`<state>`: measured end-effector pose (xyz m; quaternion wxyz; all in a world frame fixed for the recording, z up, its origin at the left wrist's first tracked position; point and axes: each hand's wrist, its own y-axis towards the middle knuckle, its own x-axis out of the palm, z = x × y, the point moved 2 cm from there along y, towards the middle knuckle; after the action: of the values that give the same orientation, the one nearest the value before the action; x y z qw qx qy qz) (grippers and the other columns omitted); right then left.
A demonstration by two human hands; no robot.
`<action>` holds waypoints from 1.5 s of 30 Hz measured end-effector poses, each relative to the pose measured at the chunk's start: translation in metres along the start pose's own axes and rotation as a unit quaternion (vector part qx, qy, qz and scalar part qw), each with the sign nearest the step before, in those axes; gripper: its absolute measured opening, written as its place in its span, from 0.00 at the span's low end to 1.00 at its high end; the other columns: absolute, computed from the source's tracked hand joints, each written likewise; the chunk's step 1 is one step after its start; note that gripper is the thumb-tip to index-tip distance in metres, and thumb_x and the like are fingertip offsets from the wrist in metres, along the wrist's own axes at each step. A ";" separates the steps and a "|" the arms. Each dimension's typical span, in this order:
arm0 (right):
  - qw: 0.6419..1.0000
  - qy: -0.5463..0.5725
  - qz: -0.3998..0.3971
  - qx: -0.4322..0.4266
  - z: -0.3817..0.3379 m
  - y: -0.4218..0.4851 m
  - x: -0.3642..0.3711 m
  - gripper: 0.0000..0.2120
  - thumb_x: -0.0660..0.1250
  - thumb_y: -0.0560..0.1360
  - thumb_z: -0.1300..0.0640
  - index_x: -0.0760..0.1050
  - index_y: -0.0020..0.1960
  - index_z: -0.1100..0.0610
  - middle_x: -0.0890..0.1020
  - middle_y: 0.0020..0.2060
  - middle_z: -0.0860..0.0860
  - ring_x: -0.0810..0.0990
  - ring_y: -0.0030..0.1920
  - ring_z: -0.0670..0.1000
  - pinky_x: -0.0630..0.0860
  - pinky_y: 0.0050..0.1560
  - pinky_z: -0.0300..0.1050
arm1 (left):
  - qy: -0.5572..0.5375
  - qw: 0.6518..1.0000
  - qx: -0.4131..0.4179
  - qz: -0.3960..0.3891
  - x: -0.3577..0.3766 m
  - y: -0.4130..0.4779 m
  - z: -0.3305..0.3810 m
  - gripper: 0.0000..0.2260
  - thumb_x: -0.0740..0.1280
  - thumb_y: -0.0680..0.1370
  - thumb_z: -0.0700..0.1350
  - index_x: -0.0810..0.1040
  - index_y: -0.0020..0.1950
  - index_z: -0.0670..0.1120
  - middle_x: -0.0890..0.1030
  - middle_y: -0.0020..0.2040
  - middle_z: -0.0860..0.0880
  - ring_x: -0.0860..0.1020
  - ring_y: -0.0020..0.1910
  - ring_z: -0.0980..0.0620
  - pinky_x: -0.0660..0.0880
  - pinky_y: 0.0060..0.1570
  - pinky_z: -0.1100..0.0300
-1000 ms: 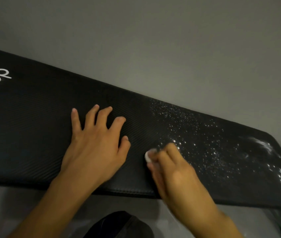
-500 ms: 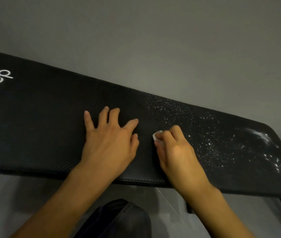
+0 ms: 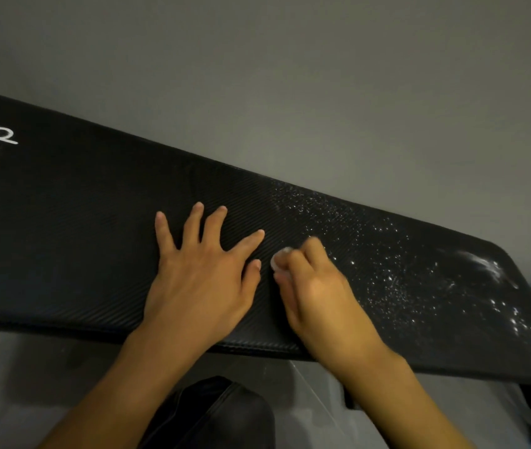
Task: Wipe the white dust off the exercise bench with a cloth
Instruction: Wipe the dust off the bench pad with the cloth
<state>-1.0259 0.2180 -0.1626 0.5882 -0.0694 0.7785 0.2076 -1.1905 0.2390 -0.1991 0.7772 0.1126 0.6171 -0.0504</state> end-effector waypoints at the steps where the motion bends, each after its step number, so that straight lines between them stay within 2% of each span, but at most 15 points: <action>1: 0.999 0.019 -0.027 -0.016 -0.006 -0.010 -0.002 0.08 0.60 0.84 0.55 0.75 0.58 0.57 0.70 0.49 0.50 0.74 0.39 0.51 0.77 0.41 0.50 | 0.000 1.000 0.001 0.003 0.001 0.000 0.000 0.27 0.44 0.80 0.62 0.66 0.78 0.62 0.64 0.80 0.40 0.58 0.80 0.35 0.50 0.73 0.24; 3: 0.997 0.046 -0.059 -0.036 -0.013 -0.029 -0.010 0.08 0.60 0.84 0.54 0.74 0.59 0.55 0.69 0.49 0.47 0.75 0.40 0.49 0.76 0.41 0.49 | -0.004 1.000 0.000 0.012 0.001 0.001 0.002 0.27 0.45 0.80 0.62 0.67 0.77 0.62 0.65 0.79 0.39 0.59 0.80 0.35 0.51 0.73 0.24; 8: 0.999 -0.016 0.017 0.038 0.014 0.013 -0.005 0.10 0.62 0.83 0.55 0.78 0.54 0.60 0.73 0.48 0.52 0.78 0.39 0.55 0.78 0.41 0.54 | -0.008 1.000 -0.007 0.013 -0.001 0.001 0.001 0.28 0.43 0.80 0.63 0.64 0.78 0.63 0.63 0.81 0.41 0.56 0.81 0.36 0.49 0.74 0.25; 10: 0.998 -0.025 0.021 0.055 0.013 0.028 0.003 0.09 0.62 0.83 0.55 0.77 0.55 0.60 0.72 0.49 0.53 0.77 0.39 0.55 0.78 0.41 0.55 | -0.006 1.000 -0.007 0.013 -0.001 0.000 0.001 0.28 0.44 0.80 0.63 0.65 0.78 0.63 0.63 0.81 0.41 0.56 0.81 0.36 0.49 0.74 0.25; 14: 1.000 0.026 -0.014 -0.001 -0.010 0.000 0.001 0.06 0.62 0.83 0.56 0.76 0.56 0.57 0.71 0.49 0.49 0.76 0.40 0.51 0.77 0.40 0.51 | -0.010 1.000 -0.007 0.011 0.000 0.000 0.001 0.28 0.45 0.80 0.62 0.66 0.77 0.62 0.64 0.80 0.40 0.58 0.81 0.36 0.51 0.74 0.25; 16: 0.999 0.048 -0.024 0.001 -0.014 -0.007 -0.003 0.07 0.62 0.83 0.54 0.77 0.57 0.55 0.72 0.49 0.47 0.77 0.41 0.51 0.78 0.41 0.52 | -0.012 1.000 -0.013 0.016 0.000 0.000 0.002 0.27 0.46 0.80 0.62 0.68 0.77 0.61 0.66 0.79 0.40 0.59 0.80 0.36 0.51 0.74 0.25; 19: 1.000 -0.007 0.007 0.029 0.003 0.033 0.004 0.12 0.60 0.83 0.52 0.77 0.56 0.59 0.73 0.50 0.52 0.78 0.41 0.57 0.78 0.42 0.56 | -0.013 1.000 -0.017 0.012 -0.001 0.001 0.003 0.29 0.45 0.79 0.63 0.66 0.78 0.60 0.64 0.80 0.41 0.57 0.81 0.37 0.50 0.74 0.25; 23: 0.995 -0.018 -0.001 0.099 0.026 0.101 0.016 0.13 0.59 0.84 0.54 0.76 0.59 0.62 0.73 0.55 0.57 0.79 0.48 0.59 0.76 0.48 0.51 | -0.018 0.999 -0.028 0.014 -0.004 0.000 0.001 0.30 0.46 0.78 0.64 0.67 0.78 0.58 0.65 0.80 0.42 0.58 0.81 0.38 0.49 0.75 0.26; 26: 0.998 -0.006 -0.012 0.055 0.021 0.090 0.016 0.12 0.61 0.83 0.56 0.76 0.60 0.62 0.73 0.54 0.55 0.79 0.47 0.56 0.76 0.47 0.49 | -0.023 0.999 -0.039 0.016 -0.005 0.000 0.002 0.30 0.48 0.78 0.64 0.69 0.77 0.58 0.66 0.79 0.43 0.59 0.81 0.39 0.47 0.74 0.25; 29: 1.000 0.018 -0.017 -0.002 0.018 0.056 0.006 0.10 0.63 0.82 0.57 0.78 0.59 0.60 0.73 0.51 0.51 0.78 0.44 0.51 0.78 0.47 0.48 | -0.021 0.999 -0.036 0.018 -0.003 0.000 0.004 0.29 0.50 0.78 0.63 0.71 0.76 0.57 0.69 0.77 0.42 0.62 0.79 0.38 0.49 0.73 0.24; 36: 0.993 -0.025 -0.003 0.118 0.043 0.140 0.022 0.13 0.59 0.84 0.57 0.76 0.59 0.65 0.73 0.56 0.60 0.79 0.48 0.63 0.78 0.52 0.58 | -0.029 0.999 -0.038 0.025 -0.004 0.000 0.002 0.28 0.52 0.78 0.63 0.73 0.75 0.56 0.70 0.77 0.41 0.63 0.79 0.38 0.52 0.73 0.24; 38: 0.994 -0.019 -0.013 0.109 0.034 0.140 0.024 0.12 0.59 0.84 0.56 0.76 0.58 0.64 0.73 0.56 0.59 0.79 0.48 0.62 0.78 0.52 0.59 | -0.031 0.998 -0.037 0.026 -0.003 0.000 0.001 0.27 0.53 0.78 0.63 0.73 0.74 0.56 0.70 0.76 0.41 0.63 0.78 0.38 0.52 0.72 0.23; 42: 0.999 0.020 -0.022 0.034 0.013 0.091 0.017 0.11 0.61 0.83 0.54 0.78 0.58 0.60 0.74 0.52 0.53 0.79 0.46 0.55 0.78 0.50 0.56 | -0.039 0.998 -0.036 0.026 -0.004 0.002 0.002 0.28 0.52 0.77 0.63 0.75 0.73 0.55 0.71 0.76 0.41 0.63 0.78 0.38 0.51 0.72 0.23; 45: 0.997 -0.020 -0.003 0.072 0.027 0.104 0.016 0.13 0.60 0.83 0.54 0.77 0.58 0.61 0.74 0.53 0.56 0.79 0.45 0.59 0.78 0.48 0.56 | -0.038 0.998 -0.040 0.027 -0.004 0.002 0.002 0.27 0.53 0.77 0.62 0.75 0.72 0.55 0.71 0.75 0.41 0.64 0.78 0.38 0.53 0.72 0.23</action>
<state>-1.0435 0.3254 -0.1582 0.6080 -0.0252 0.7791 0.1503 -1.1890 0.2401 -0.1943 0.8048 0.0961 0.5857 -0.0087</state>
